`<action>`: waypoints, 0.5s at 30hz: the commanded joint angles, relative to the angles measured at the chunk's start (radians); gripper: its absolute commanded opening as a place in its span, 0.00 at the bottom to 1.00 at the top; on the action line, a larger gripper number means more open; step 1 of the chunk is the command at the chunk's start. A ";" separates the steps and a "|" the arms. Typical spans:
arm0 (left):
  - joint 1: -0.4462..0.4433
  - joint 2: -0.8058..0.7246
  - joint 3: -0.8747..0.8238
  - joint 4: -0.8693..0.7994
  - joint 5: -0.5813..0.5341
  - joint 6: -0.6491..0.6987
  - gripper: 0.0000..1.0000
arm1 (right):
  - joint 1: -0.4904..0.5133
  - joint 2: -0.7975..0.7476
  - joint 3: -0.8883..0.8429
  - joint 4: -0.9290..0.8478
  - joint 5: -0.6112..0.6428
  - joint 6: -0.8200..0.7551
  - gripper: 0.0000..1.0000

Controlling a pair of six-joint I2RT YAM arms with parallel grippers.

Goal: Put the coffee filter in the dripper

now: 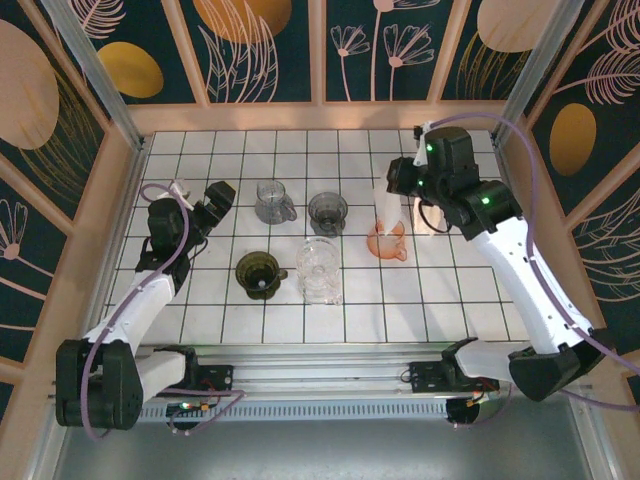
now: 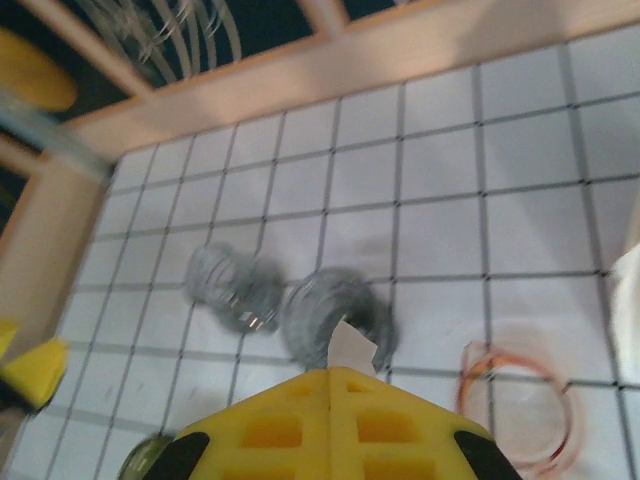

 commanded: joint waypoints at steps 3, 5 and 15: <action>-0.060 -0.034 0.045 -0.029 0.010 0.045 0.99 | 0.116 0.005 0.091 -0.253 -0.147 0.056 0.00; -0.084 -0.035 0.057 -0.045 0.010 0.059 0.99 | 0.159 0.016 0.102 -0.295 -0.160 0.076 0.00; -0.109 -0.062 0.055 -0.094 0.023 0.094 0.96 | 0.259 0.120 0.198 -0.395 -0.236 0.122 0.00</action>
